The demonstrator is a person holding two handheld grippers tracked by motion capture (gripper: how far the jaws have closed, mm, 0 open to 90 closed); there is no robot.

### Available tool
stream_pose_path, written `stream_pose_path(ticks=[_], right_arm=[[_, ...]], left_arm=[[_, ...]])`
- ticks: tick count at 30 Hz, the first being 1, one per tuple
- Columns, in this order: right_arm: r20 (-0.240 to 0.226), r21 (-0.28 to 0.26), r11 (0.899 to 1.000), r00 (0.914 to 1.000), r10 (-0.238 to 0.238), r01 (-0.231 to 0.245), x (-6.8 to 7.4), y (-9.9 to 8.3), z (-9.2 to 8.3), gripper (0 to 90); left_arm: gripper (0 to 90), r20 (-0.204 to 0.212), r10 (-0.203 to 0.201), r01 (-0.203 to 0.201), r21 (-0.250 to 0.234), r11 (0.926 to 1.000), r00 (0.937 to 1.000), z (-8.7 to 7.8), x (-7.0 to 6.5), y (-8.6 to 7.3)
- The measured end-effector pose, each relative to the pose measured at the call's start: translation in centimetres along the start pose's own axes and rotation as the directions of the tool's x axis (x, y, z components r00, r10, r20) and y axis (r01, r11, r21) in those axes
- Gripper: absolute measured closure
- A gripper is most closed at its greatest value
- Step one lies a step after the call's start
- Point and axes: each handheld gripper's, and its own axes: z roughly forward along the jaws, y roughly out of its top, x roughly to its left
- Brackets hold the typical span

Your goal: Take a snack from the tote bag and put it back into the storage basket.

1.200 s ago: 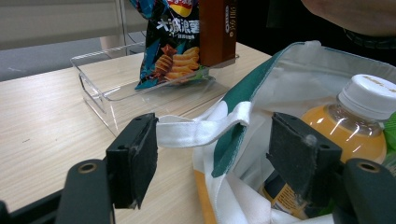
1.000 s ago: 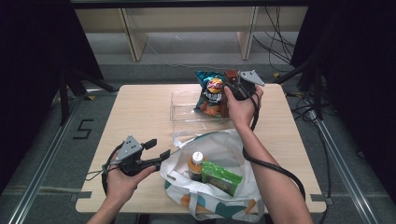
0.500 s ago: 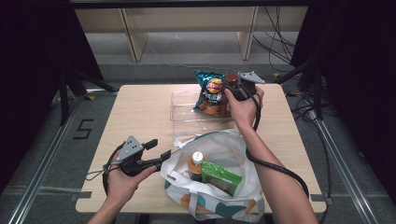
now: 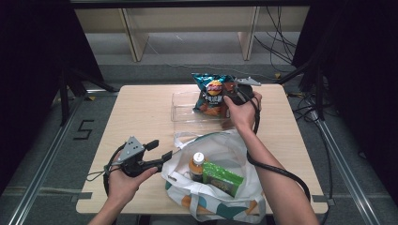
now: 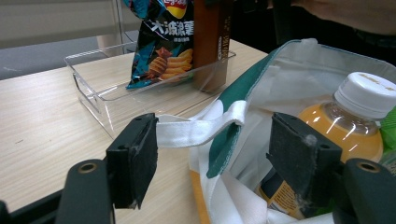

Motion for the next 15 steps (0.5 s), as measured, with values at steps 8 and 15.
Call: stream_pose_path(ticks=[8,15], right_arm=[[0.007,0.023,0.999,0.9995,-0.031,0.031,-0.15,0.21,-0.16,32.5],[-0.012,0.021,0.999,0.9994,-0.032,0.032,-0.44,-0.02,-0.32,25.3]], left_arm=[[32.3,-0.003,0.001,-0.001,0.0,1.0,1.0,-0.02,0.11,0.0],[32.3,0.002,0.0,0.0,0.001,1.0,1.0,0.07,0.09,-0.03]])
